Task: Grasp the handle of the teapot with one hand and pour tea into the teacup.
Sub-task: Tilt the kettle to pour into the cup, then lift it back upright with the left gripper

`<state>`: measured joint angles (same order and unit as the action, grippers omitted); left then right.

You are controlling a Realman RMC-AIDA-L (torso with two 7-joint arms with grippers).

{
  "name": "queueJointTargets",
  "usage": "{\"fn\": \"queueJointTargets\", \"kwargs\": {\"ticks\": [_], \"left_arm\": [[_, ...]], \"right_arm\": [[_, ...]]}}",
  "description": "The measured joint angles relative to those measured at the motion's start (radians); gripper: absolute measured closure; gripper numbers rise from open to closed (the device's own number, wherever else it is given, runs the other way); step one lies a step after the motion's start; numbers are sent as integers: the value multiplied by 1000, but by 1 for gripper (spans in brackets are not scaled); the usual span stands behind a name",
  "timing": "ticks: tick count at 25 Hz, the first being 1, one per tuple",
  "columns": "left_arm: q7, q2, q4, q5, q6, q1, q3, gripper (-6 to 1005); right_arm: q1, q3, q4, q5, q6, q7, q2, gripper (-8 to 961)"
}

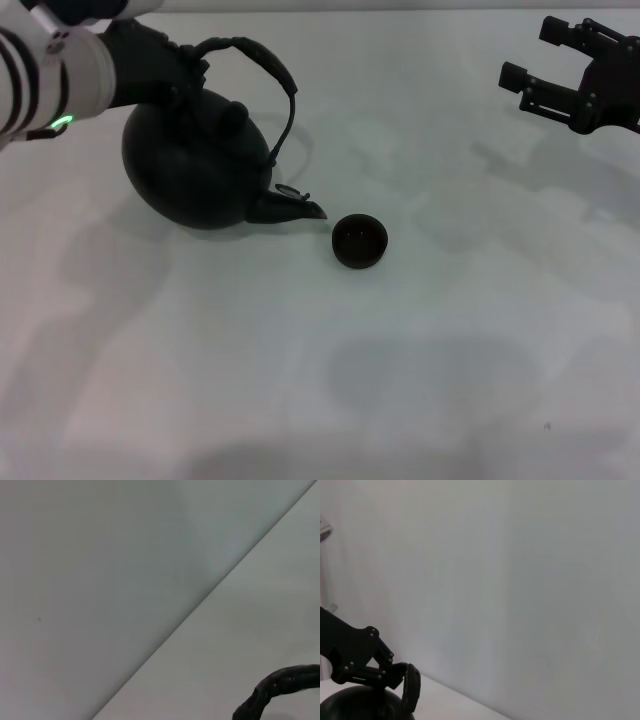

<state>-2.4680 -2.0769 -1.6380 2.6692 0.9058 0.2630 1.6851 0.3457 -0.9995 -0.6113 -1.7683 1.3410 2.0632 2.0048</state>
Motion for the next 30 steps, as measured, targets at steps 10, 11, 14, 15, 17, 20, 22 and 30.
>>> {"fn": "queueJointTargets", "kwargs": {"ticks": [10, 11, 14, 15, 17, 20, 22, 30], "left_arm": [[-106, -1, -19, 152, 16, 45, 94, 892], [-113, -1, -22, 158, 20, 48, 100, 892], [-119, -2, -27, 159, 24, 55, 105, 892], [-120, -2, -27, 159, 24, 56, 105, 892], [-123, -2, -27, 160, 24, 62, 109, 892], [-124, -1, -26, 161, 24, 71, 115, 892], [-123, 0, -22, 162, 24, 77, 117, 892], [-105, 3, -3, 163, 53, 127, 119, 893]], "right_arm": [[2, 1, 2, -12, 0, 9, 0, 124], [3, 1, 2, -12, -1, 9, 0, 124], [3, 1, 2, -13, -3, 9, 0, 124], [3, 1, 2, -13, -4, 9, 0, 124], [3, 1, 2, -13, -4, 9, 0, 124], [4, 1, 3, -13, -6, 9, 0, 124], [4, 1, 4, -14, -6, 9, 0, 124], [6, 1, 4, -16, -8, 9, 0, 124]]}}
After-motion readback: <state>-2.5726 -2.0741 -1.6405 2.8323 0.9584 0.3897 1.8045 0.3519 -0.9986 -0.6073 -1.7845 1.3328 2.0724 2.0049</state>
